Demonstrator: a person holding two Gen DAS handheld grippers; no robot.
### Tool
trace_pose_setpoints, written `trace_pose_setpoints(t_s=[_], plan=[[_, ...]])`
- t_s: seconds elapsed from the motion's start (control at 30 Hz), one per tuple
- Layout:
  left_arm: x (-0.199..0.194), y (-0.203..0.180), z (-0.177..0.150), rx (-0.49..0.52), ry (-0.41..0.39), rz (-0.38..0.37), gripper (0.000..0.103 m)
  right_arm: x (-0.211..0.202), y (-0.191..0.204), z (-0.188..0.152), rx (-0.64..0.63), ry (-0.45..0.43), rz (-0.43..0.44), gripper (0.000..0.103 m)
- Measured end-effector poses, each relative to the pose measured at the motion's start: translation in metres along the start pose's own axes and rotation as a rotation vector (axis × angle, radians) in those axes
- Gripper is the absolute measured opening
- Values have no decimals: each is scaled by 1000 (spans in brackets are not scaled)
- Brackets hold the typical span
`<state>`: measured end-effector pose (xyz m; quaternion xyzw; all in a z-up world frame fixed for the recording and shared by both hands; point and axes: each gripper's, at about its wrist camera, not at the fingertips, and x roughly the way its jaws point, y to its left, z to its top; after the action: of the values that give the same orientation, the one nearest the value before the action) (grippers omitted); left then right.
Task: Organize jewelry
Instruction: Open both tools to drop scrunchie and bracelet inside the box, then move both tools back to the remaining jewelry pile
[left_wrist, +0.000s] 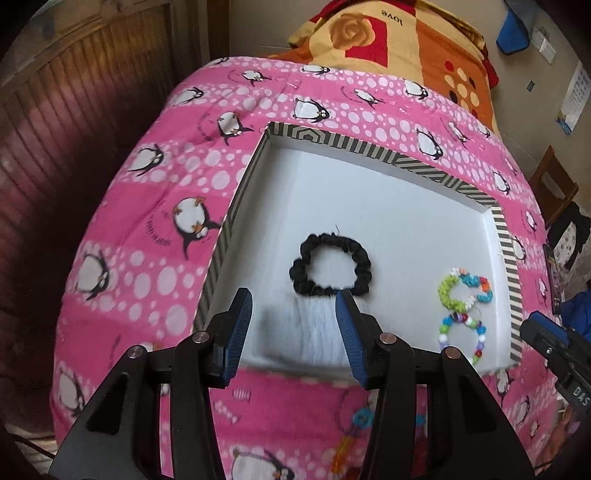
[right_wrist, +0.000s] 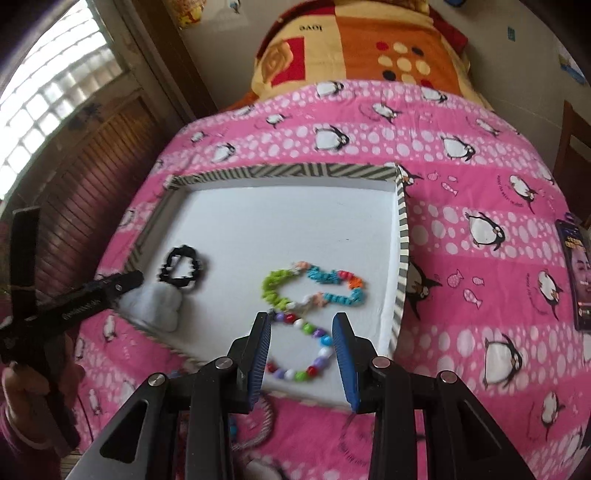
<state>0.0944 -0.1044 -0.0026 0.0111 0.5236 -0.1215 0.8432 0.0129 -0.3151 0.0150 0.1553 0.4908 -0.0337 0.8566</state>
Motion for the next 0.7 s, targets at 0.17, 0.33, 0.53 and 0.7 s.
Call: trace_pose_setpoints(t_s=[0.17, 0.33, 0.53, 0.7], plan=[[-24, 0, -18, 13, -37, 5, 47, -26, 25, -12, -7, -24, -6, 36], [-45, 2, -39, 24, -55, 7, 47, -50, 46, -27, -13, -45, 10, 41], [-66, 6, -65, 42, -90, 33, 47, -70, 61, -50, -12, -59, 29, 41], [-78, 8, -83, 58, -98, 32, 47, -78, 66, -70, 5, -57, 34, 42]])
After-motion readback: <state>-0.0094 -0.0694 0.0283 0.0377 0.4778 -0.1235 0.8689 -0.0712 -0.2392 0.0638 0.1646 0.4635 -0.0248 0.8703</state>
